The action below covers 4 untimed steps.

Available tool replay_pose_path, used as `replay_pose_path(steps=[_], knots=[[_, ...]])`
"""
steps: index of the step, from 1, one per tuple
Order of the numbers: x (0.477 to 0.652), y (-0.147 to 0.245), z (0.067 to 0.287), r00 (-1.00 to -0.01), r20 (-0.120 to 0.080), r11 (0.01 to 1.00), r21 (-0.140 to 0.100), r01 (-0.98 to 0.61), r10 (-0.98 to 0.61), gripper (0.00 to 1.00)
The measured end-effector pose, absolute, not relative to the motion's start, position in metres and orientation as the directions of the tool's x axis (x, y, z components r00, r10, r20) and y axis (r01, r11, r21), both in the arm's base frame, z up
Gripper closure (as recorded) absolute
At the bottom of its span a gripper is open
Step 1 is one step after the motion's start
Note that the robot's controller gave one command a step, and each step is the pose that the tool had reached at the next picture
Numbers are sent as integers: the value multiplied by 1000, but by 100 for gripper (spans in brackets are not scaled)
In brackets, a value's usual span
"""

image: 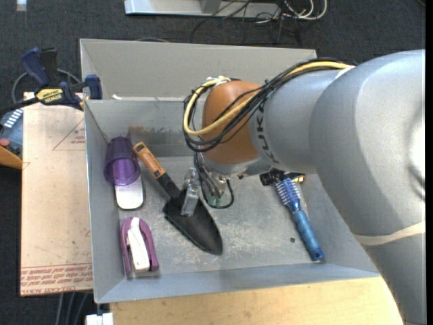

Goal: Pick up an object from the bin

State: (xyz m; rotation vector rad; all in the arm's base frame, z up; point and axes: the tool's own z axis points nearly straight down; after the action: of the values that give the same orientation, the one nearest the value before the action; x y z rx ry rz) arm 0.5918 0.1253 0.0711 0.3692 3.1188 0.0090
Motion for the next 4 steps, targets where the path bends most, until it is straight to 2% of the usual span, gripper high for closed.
replay_pose_path(steps=[4], knots=[[592,125,71,-972,0,972,6,234,234,100]])
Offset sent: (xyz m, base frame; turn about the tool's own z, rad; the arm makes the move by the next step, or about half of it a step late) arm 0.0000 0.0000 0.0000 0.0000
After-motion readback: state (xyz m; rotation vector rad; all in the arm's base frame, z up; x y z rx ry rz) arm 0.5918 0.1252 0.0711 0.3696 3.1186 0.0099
